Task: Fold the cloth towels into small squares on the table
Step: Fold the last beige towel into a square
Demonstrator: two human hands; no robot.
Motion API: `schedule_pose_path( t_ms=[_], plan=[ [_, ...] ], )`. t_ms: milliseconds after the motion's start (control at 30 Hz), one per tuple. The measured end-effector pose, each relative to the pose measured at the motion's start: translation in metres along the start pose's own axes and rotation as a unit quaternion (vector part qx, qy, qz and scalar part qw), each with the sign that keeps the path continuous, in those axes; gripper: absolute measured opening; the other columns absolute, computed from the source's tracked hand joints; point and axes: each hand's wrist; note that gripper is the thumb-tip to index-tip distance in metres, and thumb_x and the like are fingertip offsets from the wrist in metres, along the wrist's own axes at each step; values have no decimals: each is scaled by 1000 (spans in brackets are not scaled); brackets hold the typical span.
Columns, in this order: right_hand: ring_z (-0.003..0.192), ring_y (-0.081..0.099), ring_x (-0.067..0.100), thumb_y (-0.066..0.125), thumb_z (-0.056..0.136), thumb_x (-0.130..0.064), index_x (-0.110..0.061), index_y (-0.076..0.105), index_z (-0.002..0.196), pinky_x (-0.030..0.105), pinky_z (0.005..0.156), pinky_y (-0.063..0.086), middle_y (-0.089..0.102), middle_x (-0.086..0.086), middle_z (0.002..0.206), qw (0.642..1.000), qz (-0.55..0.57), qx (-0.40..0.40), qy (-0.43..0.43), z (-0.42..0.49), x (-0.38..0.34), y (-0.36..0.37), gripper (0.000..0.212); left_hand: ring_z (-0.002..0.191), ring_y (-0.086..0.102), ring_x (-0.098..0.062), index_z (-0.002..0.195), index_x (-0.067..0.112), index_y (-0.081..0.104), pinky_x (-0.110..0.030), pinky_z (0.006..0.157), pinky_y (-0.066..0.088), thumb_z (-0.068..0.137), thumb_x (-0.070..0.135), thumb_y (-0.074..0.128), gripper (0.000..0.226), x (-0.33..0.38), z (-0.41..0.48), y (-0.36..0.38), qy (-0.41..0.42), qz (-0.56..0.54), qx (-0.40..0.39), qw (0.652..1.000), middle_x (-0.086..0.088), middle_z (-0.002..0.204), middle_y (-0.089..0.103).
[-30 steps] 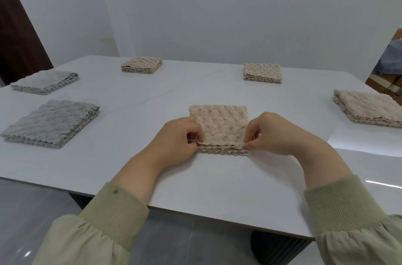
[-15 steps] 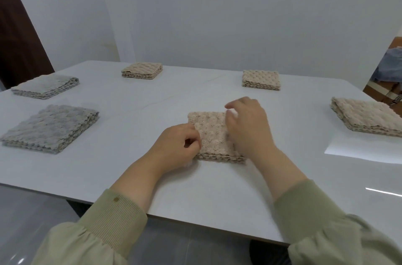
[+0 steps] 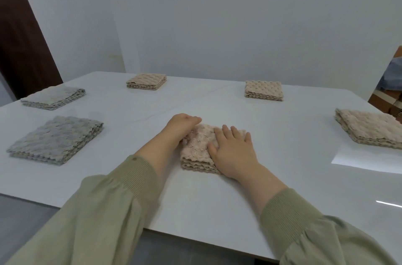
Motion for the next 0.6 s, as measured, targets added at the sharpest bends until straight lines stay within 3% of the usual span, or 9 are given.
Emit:
schedule_pose_path(
  t_ms=[100, 200, 300, 467, 600],
  plan=[
    [147, 2, 23, 18, 97, -46, -20, 10, 152, 51, 116, -1, 7, 4, 160, 1000, -1, -7, -4, 1, 0, -1, 61, 75, 57, -21, 103, 11, 64, -28, 71, 45, 86, 25, 61, 21, 0, 8, 11, 15, 45, 38, 998, -4, 84, 62],
    [147, 2, 23, 19, 97, -45, -20, 10, 152, 51, 116, -1, 6, 4, 160, 1000, 1, -11, -6, 0, 1, -1, 61, 84, 62, -21, 103, 21, 64, -28, 74, 46, 85, 20, 58, 19, -14, 5, 22, 57, 99, 103, 988, -3, 99, 67],
    [147, 2, 22, 19, 96, -44, -22, 11, 152, 52, 116, 0, 6, 2, 160, 1000, 8, -15, -10, -1, 2, -2, 60, 93, 59, -20, 101, 24, 64, -27, 73, 41, 91, 22, 53, 16, -25, 0, 26, 109, 183, 161, 964, 1, 103, 65],
    [147, 2, 21, 21, 96, -45, -24, 11, 151, 53, 115, -1, 5, 0, 160, 999, 25, -24, -14, 0, 3, -2, 60, 100, 58, -22, 109, 21, 64, -29, 76, 41, 94, 21, 48, 21, -25, 1, 22, 179, 333, 167, 911, -1, 108, 66],
    [147, 2, 19, 24, 97, -42, -22, 13, 151, 51, 116, 0, 7, 0, 160, 998, 62, -6, -12, -2, 4, -5, 58, 113, 49, -24, 118, 17, 64, -37, 94, 40, 90, 20, 46, 33, -28, -9, 18, 354, 316, 181, 861, -2, 117, 63]
  ],
)
Point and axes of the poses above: each hand's wrist, its own z-axis towards the middle knuckle, its own y-axis out of the palm, x = y × z
